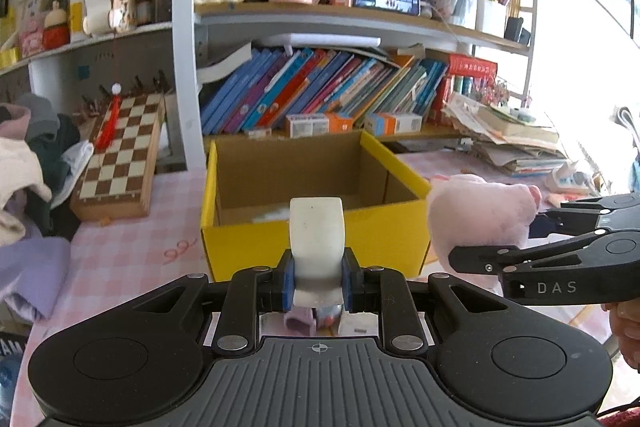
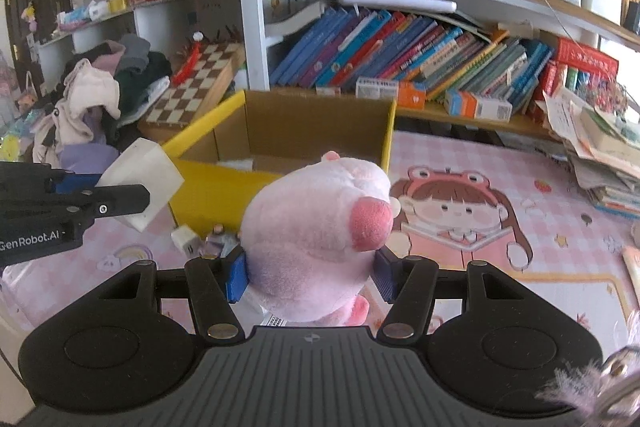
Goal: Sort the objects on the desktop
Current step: 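Lift the cube block and pig plush and carry both over the yellow box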
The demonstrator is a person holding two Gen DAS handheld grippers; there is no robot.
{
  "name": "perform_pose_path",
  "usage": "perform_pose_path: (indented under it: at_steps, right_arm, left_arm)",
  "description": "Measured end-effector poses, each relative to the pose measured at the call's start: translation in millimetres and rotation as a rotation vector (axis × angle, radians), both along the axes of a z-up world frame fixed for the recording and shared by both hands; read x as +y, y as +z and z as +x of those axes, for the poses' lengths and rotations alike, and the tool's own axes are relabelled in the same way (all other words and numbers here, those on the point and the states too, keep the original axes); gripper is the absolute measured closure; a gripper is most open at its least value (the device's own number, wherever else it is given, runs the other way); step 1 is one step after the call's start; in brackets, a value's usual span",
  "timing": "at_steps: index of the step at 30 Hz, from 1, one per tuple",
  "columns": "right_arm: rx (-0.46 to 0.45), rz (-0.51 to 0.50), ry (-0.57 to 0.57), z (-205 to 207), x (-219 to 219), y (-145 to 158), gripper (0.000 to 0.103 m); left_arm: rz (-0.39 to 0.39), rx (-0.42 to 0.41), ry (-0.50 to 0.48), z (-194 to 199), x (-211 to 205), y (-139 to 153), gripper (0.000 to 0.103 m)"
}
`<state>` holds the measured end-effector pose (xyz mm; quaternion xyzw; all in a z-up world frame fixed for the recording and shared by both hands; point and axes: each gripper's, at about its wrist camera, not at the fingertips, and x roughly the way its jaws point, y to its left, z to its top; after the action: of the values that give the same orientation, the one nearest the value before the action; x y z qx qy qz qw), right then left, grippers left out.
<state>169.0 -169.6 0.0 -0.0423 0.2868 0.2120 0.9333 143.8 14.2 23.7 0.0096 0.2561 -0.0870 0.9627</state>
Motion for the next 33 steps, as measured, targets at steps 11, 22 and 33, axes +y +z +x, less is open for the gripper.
perform_pose_path:
  at_steps: [11,22,33]
  right_arm:
    - [-0.069,0.008,0.080,41,8,19,0.046]
    - [-0.061,0.005,0.171,92,20,21,0.046]
    - [-0.052,-0.071,0.257,154,38,13,0.046]
  left_arm:
    - [0.026,-0.061,0.021,31,-5,16,0.082]
    - [0.067,-0.048,0.039,72,-10,14,0.082]
    - [0.117,-0.017,0.047,128,-8,12,0.082]
